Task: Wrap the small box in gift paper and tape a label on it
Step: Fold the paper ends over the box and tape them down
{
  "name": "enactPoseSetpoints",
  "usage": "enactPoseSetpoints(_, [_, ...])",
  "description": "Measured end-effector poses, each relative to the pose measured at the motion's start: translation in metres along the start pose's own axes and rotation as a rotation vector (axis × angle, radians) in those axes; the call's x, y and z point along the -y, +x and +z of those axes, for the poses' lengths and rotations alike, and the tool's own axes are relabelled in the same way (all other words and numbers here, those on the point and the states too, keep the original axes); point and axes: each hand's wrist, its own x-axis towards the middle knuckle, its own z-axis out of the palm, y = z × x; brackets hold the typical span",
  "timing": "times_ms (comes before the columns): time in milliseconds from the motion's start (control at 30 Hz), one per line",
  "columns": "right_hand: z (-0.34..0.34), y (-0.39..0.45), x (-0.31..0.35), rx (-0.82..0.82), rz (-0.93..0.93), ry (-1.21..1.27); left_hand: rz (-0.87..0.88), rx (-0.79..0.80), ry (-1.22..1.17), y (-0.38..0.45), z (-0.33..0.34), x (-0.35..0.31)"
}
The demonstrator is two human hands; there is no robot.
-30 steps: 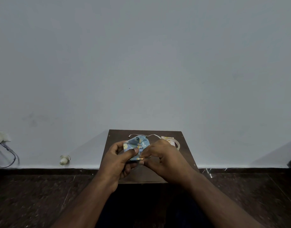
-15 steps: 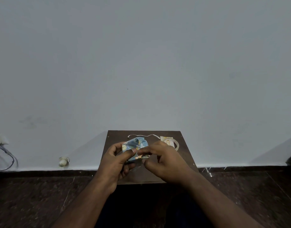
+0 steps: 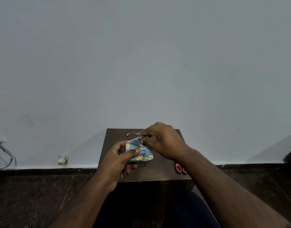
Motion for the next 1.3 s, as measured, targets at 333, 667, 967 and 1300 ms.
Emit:
enactPoseSetpoints(333, [0.007, -0.003, -0.002, -0.025, 0.149, 0.233, 0.002, 0.018, 0.046, 0.000, 0.001, 0.002])
enactPoseSetpoints(667, [-0.003, -0.013, -0.004, 0.048, 0.168, 0.336, -0.010, 0.003, 0.041, 0.001, 0.000, 0.002])
enactPoseSetpoints(967, [0.011, -0.010, -0.002, -0.107, -0.125, -0.055, 0.011, 0.000, 0.038, 0.001, 0.000, 0.003])
enactPoseSetpoints(1300, [0.013, -0.014, -0.007, -0.065, -0.024, -0.015, 0.008, -0.022, 0.014, 0.002, -0.001, 0.004])
